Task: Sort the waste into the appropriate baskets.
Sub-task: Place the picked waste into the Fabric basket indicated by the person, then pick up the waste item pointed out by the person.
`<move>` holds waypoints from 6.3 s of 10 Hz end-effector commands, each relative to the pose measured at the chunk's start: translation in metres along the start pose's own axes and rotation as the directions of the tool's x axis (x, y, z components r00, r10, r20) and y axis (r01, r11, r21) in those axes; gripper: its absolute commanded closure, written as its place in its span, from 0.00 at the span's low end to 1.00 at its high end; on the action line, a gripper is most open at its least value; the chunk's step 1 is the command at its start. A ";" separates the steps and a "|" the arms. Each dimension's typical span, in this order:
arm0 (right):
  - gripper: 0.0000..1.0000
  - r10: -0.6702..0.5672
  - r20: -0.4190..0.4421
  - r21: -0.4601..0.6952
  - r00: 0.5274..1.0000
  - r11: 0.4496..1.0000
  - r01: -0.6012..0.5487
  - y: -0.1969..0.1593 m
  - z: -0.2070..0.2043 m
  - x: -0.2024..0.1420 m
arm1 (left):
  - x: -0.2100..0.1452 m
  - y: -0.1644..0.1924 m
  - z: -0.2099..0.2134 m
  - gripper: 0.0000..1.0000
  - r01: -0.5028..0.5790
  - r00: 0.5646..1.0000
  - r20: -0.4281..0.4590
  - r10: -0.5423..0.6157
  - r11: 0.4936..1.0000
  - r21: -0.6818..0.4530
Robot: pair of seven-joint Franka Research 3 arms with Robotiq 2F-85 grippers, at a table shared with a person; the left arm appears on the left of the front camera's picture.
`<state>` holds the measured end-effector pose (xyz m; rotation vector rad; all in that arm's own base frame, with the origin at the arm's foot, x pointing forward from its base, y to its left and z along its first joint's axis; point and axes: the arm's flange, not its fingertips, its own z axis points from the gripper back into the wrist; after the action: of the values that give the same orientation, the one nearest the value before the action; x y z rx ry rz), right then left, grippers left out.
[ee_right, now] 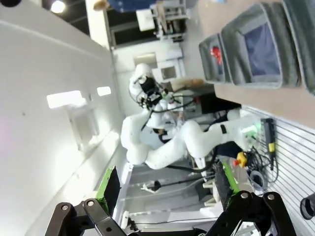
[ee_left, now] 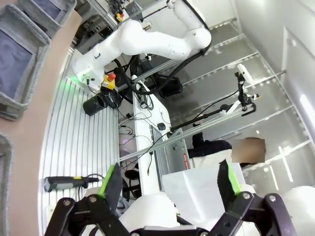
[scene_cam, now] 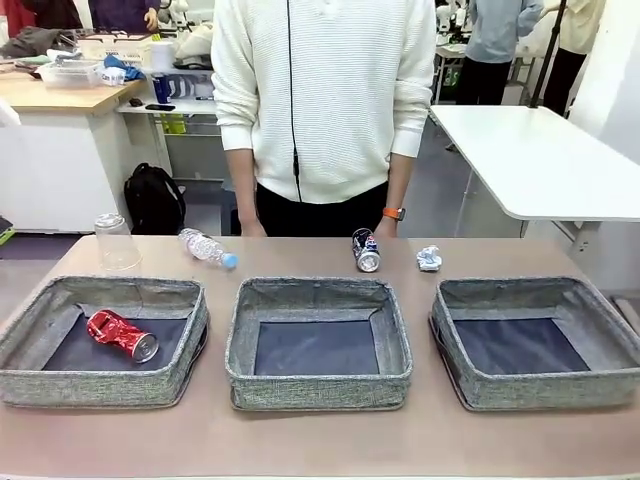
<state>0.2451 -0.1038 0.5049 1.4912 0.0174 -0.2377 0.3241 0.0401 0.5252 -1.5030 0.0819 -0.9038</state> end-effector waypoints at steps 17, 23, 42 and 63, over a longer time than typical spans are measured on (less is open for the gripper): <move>0.00 -0.004 0.032 0.017 0.999 1.000 0.003 0.010 0.010 -0.011 | 0.002 -0.001 -0.002 0.00 0.007 1.000 0.011 -0.007 1.000 -0.004; 0.00 -0.004 0.032 0.017 0.999 1.000 0.003 0.010 0.010 -0.011 | 0.002 -0.001 -0.002 0.00 0.007 1.000 0.011 -0.007 1.000 -0.004; 0.00 -0.004 0.032 0.017 0.999 1.000 0.003 0.010 0.010 -0.011 | 0.040 0.091 0.091 0.00 0.426 0.871 -0.110 -0.478 0.627 0.652; 0.00 -0.004 0.032 0.017 0.999 1.000 0.003 0.010 0.010 -0.011 | -0.001 0.285 0.265 0.00 0.530 0.719 -0.265 -0.643 0.260 0.807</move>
<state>0.2328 -0.1114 0.5137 1.4851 0.0148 -0.2894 0.5966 0.2038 0.3058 -0.5637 -1.0256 -1.1889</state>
